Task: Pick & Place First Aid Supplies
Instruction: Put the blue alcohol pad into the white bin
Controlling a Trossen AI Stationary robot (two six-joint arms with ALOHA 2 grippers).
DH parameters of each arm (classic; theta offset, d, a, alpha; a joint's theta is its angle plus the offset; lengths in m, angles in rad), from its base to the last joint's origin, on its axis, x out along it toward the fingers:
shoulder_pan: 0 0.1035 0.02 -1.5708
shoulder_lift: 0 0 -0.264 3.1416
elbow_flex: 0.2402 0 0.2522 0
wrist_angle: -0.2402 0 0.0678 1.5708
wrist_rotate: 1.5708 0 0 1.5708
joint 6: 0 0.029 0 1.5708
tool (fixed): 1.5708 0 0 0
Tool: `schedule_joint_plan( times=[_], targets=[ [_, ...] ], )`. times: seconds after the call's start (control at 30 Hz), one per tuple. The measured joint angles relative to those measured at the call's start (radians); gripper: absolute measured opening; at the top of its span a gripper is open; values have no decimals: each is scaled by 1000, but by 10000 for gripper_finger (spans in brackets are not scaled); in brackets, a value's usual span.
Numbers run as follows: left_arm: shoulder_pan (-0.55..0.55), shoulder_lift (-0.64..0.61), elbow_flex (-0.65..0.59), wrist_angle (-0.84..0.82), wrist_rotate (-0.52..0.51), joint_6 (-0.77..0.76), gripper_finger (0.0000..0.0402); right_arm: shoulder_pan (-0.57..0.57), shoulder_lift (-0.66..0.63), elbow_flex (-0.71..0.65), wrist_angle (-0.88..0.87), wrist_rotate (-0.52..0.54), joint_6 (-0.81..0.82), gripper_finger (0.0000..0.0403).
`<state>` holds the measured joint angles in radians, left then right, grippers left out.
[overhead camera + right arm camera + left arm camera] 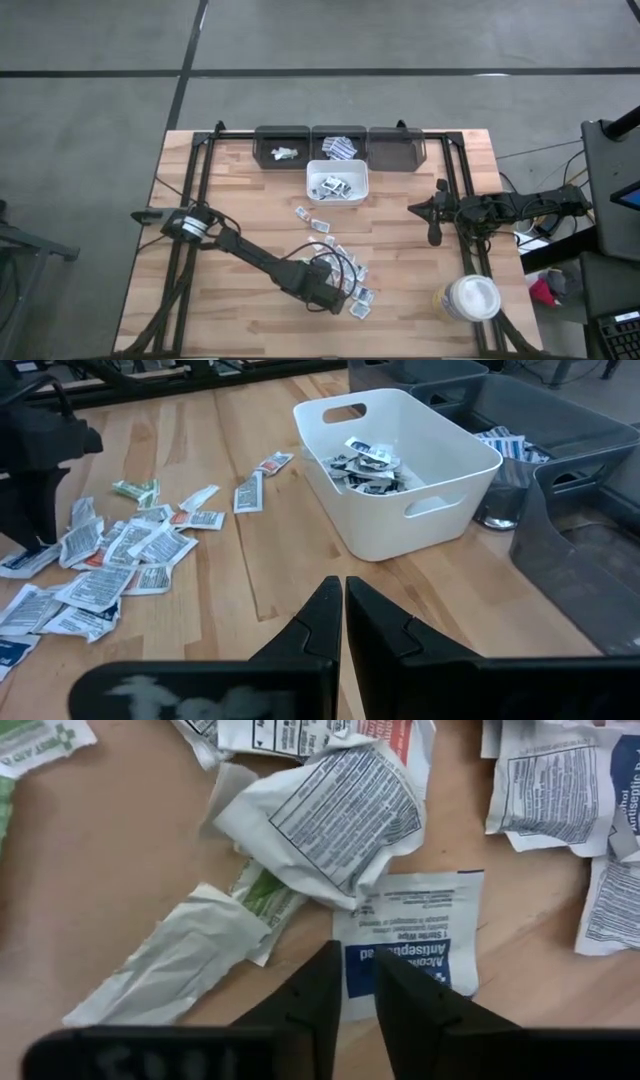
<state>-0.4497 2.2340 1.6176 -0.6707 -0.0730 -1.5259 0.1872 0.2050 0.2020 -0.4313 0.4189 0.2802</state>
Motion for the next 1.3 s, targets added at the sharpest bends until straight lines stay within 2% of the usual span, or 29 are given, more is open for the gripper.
schedule_joint_plan(
  times=[0.2,0.4,0.67,0.8,1.0,1.3],
  targets=[
    [-17,8,0,-21,-10,-52,8,0,0,0,0,0,0,18],
    [-46,8,1,-41,-23,-78,3,0,0,0,0,0,0,18],
    [-107,-15,24,-74,6,0,1,0,0,0,0,0,0,18],
    [-117,-45,37,-86,-23,17,1,0,0,0,0,0,0,18],
    [-121,-73,55,-98,-46,160,1,0,0,0,0,0,0,18],
    [-119,-123,63,-76,-175,213,1,0,0,0,0,0,0,18]
  ],
)
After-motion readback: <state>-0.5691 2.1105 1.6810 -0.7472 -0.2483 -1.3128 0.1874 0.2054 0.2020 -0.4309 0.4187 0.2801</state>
